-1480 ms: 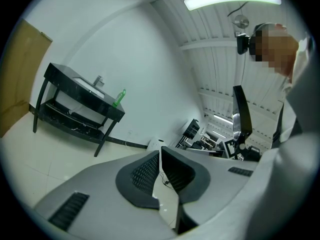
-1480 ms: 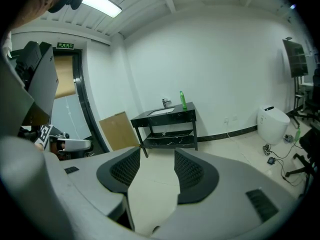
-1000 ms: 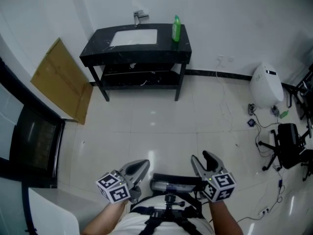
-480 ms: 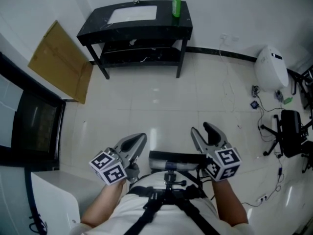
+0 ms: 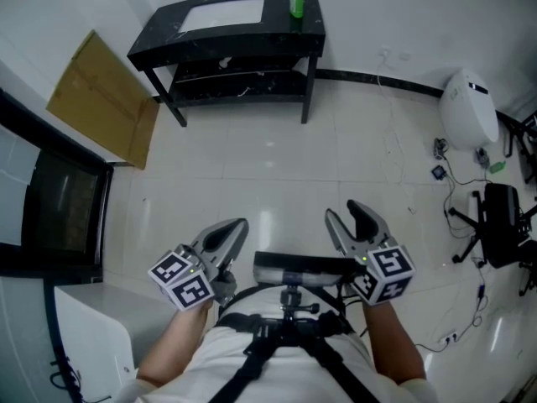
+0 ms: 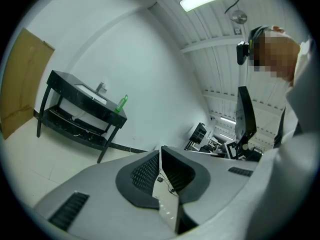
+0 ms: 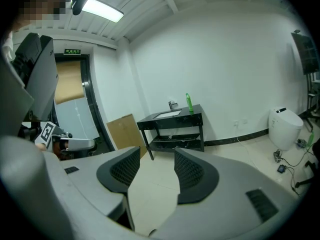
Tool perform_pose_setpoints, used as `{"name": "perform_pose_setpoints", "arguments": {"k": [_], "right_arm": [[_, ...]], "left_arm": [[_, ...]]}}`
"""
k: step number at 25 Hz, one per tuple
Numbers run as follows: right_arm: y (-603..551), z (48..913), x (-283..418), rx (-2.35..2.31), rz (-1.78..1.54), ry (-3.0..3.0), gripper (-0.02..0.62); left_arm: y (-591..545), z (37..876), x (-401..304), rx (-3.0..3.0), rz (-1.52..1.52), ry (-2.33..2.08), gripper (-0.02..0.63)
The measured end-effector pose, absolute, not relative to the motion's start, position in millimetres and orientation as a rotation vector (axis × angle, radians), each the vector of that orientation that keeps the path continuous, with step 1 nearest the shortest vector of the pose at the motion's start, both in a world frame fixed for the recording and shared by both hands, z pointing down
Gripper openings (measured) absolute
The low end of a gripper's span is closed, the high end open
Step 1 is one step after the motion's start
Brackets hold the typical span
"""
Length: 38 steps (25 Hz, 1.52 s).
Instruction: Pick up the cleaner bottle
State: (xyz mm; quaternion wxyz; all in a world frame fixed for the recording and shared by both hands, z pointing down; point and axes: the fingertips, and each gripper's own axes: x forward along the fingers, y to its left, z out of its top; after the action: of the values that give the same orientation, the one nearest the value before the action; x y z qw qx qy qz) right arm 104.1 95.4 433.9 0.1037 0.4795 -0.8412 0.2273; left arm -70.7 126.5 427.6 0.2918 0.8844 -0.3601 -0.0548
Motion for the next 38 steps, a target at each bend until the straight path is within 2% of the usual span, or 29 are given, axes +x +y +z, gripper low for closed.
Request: {"name": "perform_pose_setpoints", "arguments": {"k": [18, 38], "right_arm": [[77, 454, 128, 1.383, 0.723, -2.505, 0.222], [-7, 451, 54, 1.474, 0.728, -2.432, 0.222]], "left_arm": [[113, 429, -43, 2.355, -0.089, -0.985, 0.000], [15, 434, -118, 2.365, -0.100, -0.891, 0.000]]}}
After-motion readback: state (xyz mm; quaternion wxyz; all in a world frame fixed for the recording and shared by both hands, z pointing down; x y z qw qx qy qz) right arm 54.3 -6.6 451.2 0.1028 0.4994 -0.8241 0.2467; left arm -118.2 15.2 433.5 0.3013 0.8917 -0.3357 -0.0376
